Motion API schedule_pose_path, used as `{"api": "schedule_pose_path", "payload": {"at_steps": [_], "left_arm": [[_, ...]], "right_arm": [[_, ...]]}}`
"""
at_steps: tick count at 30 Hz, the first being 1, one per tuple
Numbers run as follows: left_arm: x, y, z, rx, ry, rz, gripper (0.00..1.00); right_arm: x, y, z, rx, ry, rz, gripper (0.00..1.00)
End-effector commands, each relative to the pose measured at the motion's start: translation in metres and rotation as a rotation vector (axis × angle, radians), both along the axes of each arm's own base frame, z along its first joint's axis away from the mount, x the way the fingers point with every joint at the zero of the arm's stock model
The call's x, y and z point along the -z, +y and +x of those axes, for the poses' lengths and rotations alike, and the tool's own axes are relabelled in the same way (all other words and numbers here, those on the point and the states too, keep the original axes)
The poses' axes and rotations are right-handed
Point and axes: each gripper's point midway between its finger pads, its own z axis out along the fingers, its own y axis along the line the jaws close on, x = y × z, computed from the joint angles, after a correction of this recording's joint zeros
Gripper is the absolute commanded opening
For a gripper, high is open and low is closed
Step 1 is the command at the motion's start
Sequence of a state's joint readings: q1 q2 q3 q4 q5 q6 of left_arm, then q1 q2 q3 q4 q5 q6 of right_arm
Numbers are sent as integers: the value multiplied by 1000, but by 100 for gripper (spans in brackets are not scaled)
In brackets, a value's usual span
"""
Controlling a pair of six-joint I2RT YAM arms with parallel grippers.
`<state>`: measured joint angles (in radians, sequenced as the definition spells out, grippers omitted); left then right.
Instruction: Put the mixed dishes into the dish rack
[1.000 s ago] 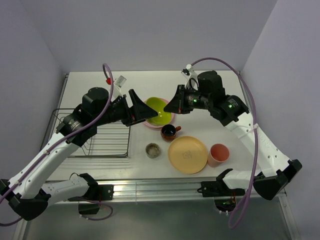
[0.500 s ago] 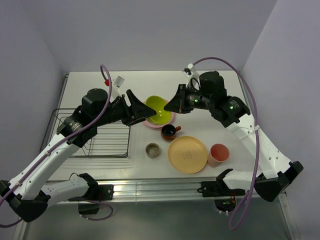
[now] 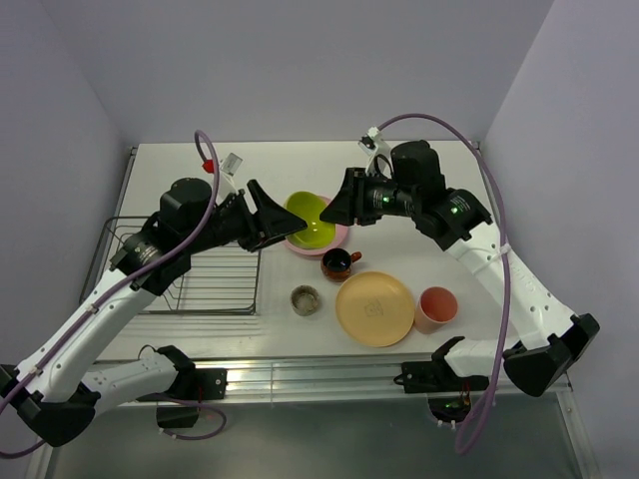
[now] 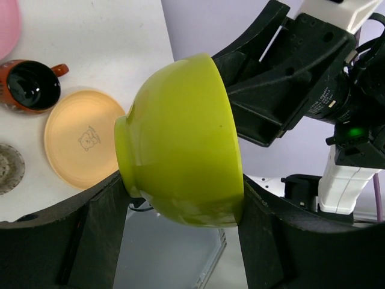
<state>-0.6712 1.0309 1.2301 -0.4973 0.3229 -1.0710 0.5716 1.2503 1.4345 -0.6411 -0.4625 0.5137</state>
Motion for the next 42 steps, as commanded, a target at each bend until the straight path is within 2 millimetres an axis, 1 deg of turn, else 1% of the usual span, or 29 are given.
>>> {"api": "schedule_pose_path", "payload": {"at_steps": [1,2,4,5,6,7,8,9,10,11,12,13,14,15,17,18,19,20,22,25,27,28,31,33,34,36,37,40,42], "left_arm": [[-19,10,2,-28,-89,-16,0],[-15,12,2,-33,-78,-4,0],[-11,17,6,-59,-72,16,0],[-2,21,5,-71,-46,48,0],[-3,27,8,-89,-58,72,0],[4,34,15,-134,-49,122,0],[7,39,17,-156,-43,163,0],[26,51,14,-180,16,253,0],[19,60,15,-209,1,295,0],[28,70,23,-261,19,367,0],[41,85,19,-292,60,448,0],[37,94,20,-327,59,477,0],[41,107,26,-393,61,534,0],[45,118,22,-415,82,581,0],[55,132,23,-467,114,658,0],[59,142,26,-502,118,709,0],[69,151,21,-511,151,771,0],[79,156,22,-523,179,826,0],[98,171,23,-551,217,945,0],[120,192,27,-595,250,1062,0],[132,203,29,-615,275,1126,0],[138,212,33,-626,284,1186,0],[146,230,43,-654,293,1300,0],[150,235,51,-659,291,1342,0],[156,240,55,-647,307,1391,0],[162,241,61,-617,305,1432,0],[170,240,64,-594,318,1466,0],[189,240,71,-540,347,1541,0],[196,241,73,-529,362,1575,0]], "right_arm": [[-25,4,6,-10,-79,33,53],[-25,3,7,-7,-80,32,63],[-24,3,9,3,-76,26,68],[-24,2,11,13,-76,20,74],[-23,-2,15,39,-78,1,75],[-21,-5,19,60,-78,-15,76],[-21,-9,22,84,-82,-30,76],[-21,-14,25,102,-91,-42,76],[-18,-24,31,138,-83,-61,76],[-16,-32,36,174,-83,-79,76],[-16,-38,38,186,-89,-84,76],[-14,-42,39,194,-87,-90,76],[-13,-50,42,209,-91,-97,76],[-12,-54,43,216,-92,-105,76],[-10,-61,44,227,-91,-121,76],[-10,-63,45,232,-99,-129,76],[-9,-65,44,234,-98,-135,76],[-8,-65,43,235,-93,-135,76],[-8,-64,41,228,-87,-125,76],[-1,-60,35,210,-59,-103,76],[2,-60,32,205,-49,-103,76],[7,-60,31,203,-40,-107,76],[11,-64,26,207,-40,-121,76],[16,-67,22,203,-37,-129,76],[23,-68,21,205,-23,-141,76],[29,-70,18,209,-16,-150,76],[34,-72,17,211,-6,-160,76],[40,-76,16,223,-8,-177,76],[42,-78,16,230,-11,-184,76]]}}
